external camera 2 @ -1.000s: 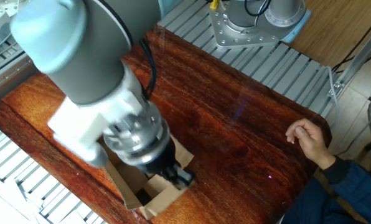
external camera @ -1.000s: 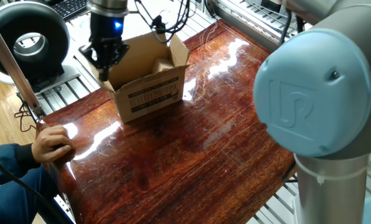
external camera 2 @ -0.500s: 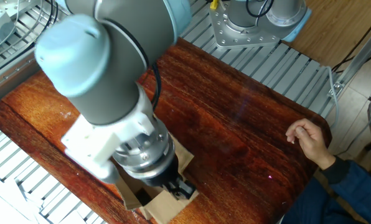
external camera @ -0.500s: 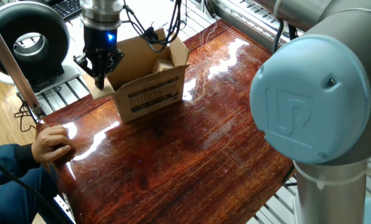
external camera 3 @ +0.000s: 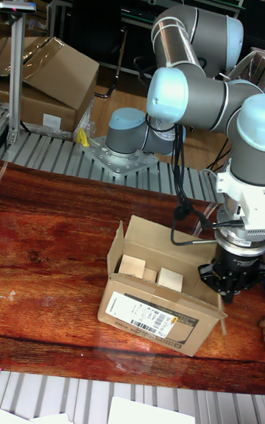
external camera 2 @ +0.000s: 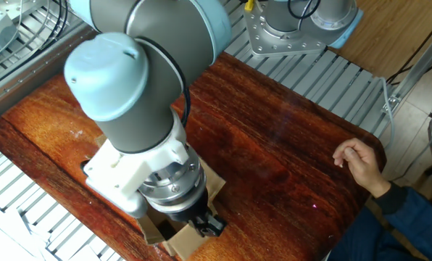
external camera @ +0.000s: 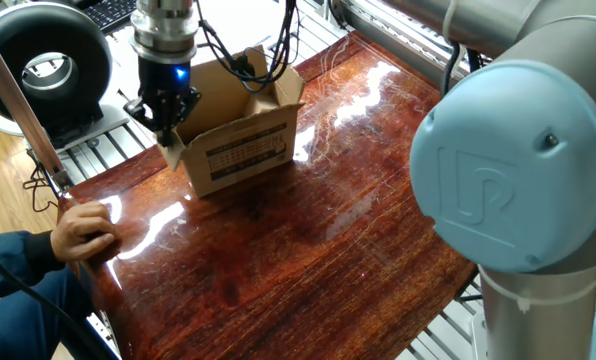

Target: Open a box

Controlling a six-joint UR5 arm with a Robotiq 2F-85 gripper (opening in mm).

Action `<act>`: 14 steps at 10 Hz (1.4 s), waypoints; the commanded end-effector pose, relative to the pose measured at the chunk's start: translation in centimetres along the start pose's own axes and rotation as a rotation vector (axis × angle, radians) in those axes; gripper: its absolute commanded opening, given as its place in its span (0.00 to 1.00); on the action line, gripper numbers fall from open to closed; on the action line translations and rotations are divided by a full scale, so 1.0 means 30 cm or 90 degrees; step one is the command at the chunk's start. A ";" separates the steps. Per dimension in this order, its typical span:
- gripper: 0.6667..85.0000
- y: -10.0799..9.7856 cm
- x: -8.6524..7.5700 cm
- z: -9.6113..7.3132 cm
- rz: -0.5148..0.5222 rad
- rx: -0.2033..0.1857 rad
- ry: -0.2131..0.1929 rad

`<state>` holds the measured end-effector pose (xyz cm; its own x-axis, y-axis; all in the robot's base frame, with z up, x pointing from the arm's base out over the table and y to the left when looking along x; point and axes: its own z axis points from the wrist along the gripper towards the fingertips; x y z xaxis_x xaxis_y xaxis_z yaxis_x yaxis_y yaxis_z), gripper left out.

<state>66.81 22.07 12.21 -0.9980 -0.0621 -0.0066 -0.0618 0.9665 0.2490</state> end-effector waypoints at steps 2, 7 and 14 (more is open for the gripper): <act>0.00 0.031 0.040 -0.173 0.011 0.010 0.040; 0.00 -0.142 0.184 -0.430 -0.018 0.091 0.037; 0.00 -0.358 0.431 -0.464 -0.030 0.086 -0.013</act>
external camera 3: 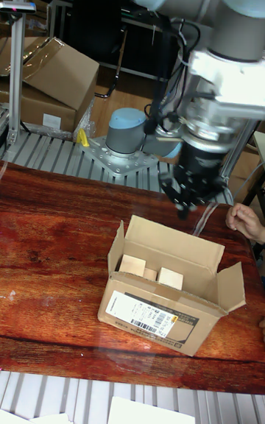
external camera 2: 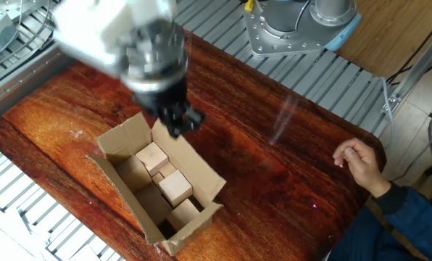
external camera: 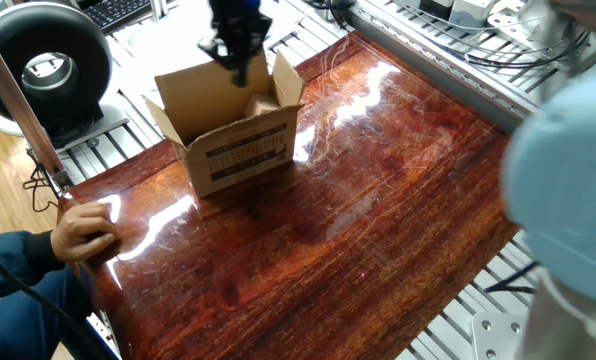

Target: Open a box

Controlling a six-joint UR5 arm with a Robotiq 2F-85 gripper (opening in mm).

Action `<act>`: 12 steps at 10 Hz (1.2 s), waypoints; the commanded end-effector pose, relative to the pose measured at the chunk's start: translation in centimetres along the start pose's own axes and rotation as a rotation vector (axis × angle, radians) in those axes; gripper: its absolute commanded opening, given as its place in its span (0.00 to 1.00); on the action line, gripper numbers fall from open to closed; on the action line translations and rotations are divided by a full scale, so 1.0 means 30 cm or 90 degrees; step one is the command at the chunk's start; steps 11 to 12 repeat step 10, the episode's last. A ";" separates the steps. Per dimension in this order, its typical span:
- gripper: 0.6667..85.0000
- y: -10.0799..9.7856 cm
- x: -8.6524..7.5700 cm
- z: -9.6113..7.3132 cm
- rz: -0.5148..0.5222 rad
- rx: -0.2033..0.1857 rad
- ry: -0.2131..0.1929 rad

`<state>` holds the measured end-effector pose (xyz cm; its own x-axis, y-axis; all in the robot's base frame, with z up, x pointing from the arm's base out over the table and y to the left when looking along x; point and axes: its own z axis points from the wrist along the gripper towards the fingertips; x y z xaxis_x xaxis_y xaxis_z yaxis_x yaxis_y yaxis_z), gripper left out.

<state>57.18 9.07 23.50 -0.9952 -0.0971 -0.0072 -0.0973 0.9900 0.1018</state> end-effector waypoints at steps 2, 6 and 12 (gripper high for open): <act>0.00 -0.088 0.150 0.047 -0.012 -0.007 -0.012; 0.00 -0.114 0.188 0.081 -0.014 0.000 -0.010; 0.00 -0.099 0.178 0.093 -0.022 -0.014 -0.015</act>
